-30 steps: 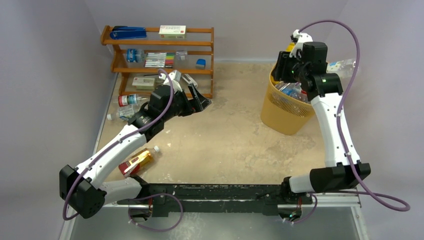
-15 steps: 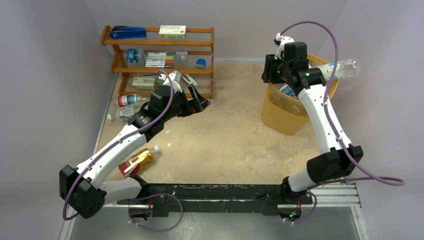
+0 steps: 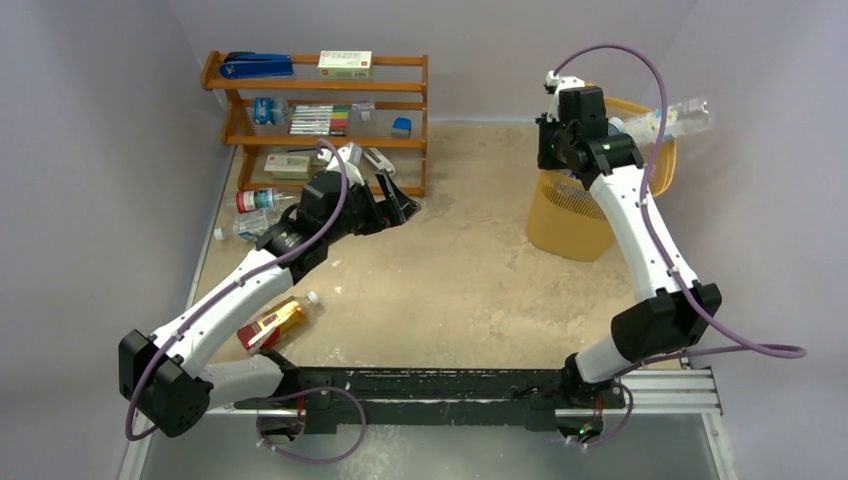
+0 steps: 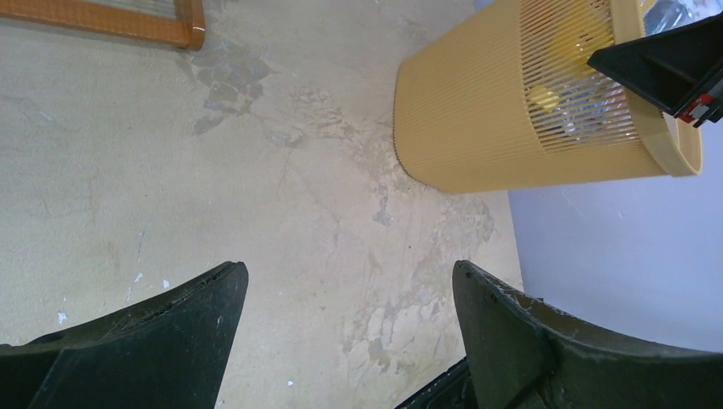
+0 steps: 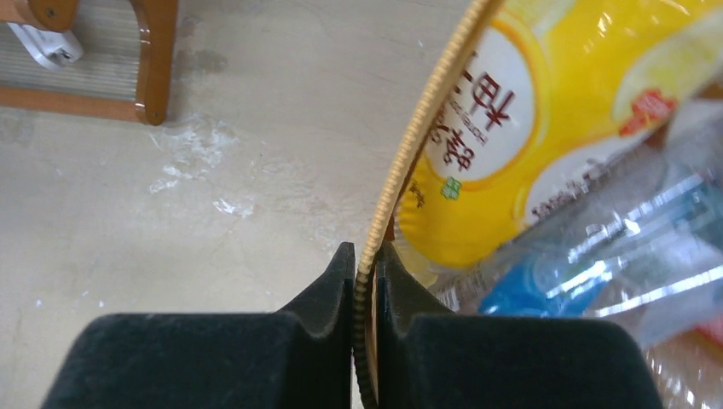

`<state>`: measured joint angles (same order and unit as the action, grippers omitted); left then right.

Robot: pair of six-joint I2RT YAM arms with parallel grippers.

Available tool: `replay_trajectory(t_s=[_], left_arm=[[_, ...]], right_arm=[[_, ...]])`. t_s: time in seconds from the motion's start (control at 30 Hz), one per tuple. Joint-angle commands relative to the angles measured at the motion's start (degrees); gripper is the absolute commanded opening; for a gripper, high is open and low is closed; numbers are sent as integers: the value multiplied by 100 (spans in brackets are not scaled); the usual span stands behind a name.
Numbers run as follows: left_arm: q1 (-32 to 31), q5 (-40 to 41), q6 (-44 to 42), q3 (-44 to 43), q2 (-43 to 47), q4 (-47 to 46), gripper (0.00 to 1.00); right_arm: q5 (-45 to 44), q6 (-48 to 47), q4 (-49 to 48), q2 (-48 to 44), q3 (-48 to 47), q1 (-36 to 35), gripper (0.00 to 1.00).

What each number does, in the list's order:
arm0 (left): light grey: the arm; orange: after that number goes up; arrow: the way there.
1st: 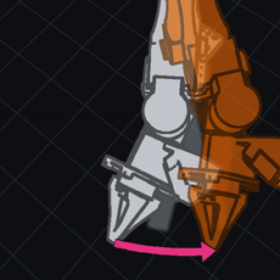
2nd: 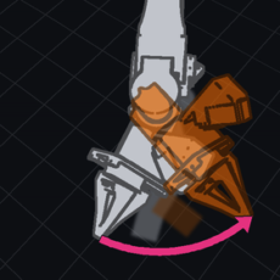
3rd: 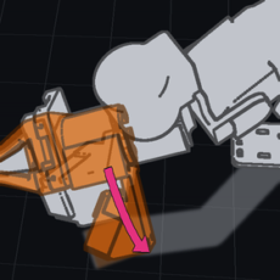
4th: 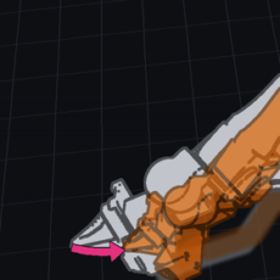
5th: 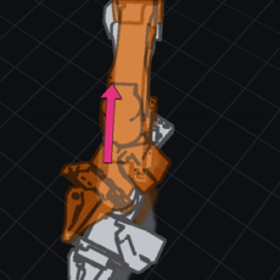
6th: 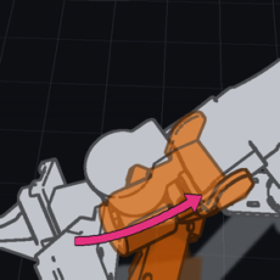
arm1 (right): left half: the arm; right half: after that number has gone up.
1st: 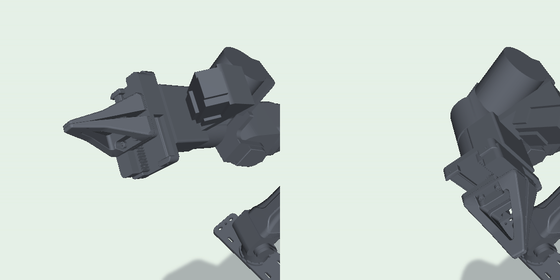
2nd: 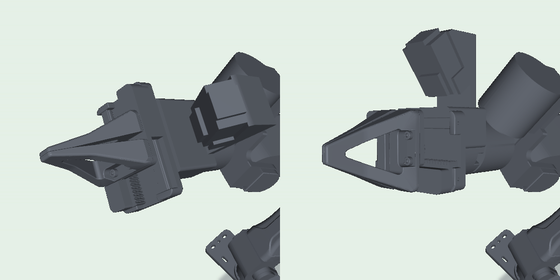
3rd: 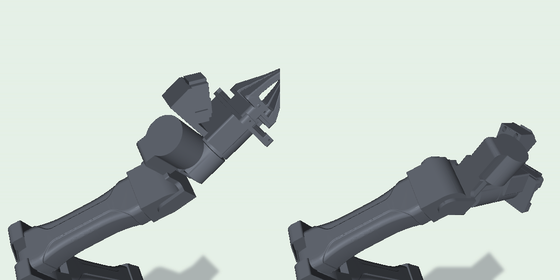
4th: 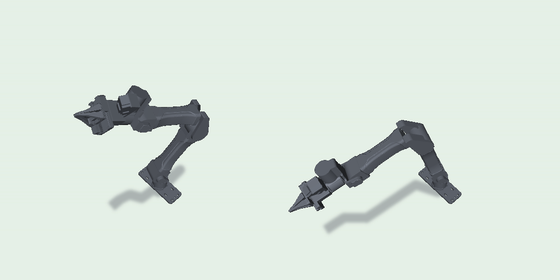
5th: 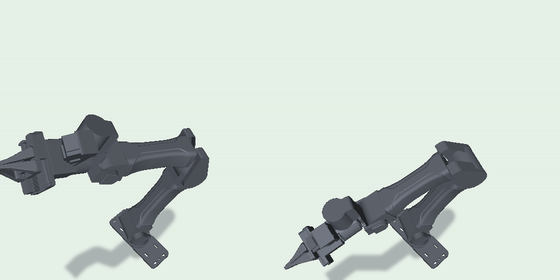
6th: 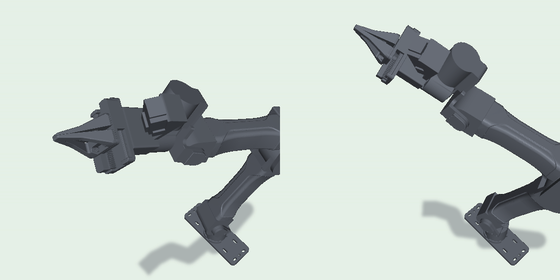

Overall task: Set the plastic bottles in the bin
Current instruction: Adjust the trash bin at the center of the board.

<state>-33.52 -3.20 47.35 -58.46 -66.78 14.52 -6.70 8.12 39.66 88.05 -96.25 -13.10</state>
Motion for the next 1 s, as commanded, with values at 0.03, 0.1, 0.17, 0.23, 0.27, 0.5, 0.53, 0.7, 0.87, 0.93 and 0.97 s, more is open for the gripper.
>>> replay_trajectory(t_s=[0.03,0.1,0.17,0.23,0.27,0.5,0.53,0.7,0.87,0.93,0.97], left_arm=[[-4,40,-36,-154,22,-193,91],[-7,39,-21,-141,8,-211,90],[-14,39,-8,-132,-5,-233,91],[-11,39,0,-134,-16,-240,91],[-14,41,2,-133,-19,-241,90],[-14,65,17,-121,-24,-248,91],[-14,65,17,-110,-32,-246,91],[-28,85,36,-72,-20,-264,91],[-41,98,33,-54,-2,-255,91],[-41,95,28,-60,12,-249,91],[-41,92,20,-74,17,-245,91]], right_arm=[[350,-281,-314,-310,-12,-174,1],[401,-345,-381,-424,18,-229,0],[463,-388,-446,-553,64,-276,0],[524,-397,-518,-672,99,-312,0],[571,-400,-547,-720,102,-334,0],[845,-469,-684,-953,155,-546,0],[853,-470,-700,-964,199,-571,0],[773,-538,-826,-922,479,-693,3],[712,-496,-863,-972,628,-731,38],[670,-465,-831,-1035,572,-737,51],[639,-434,-774,-1057,505,-738,57]])
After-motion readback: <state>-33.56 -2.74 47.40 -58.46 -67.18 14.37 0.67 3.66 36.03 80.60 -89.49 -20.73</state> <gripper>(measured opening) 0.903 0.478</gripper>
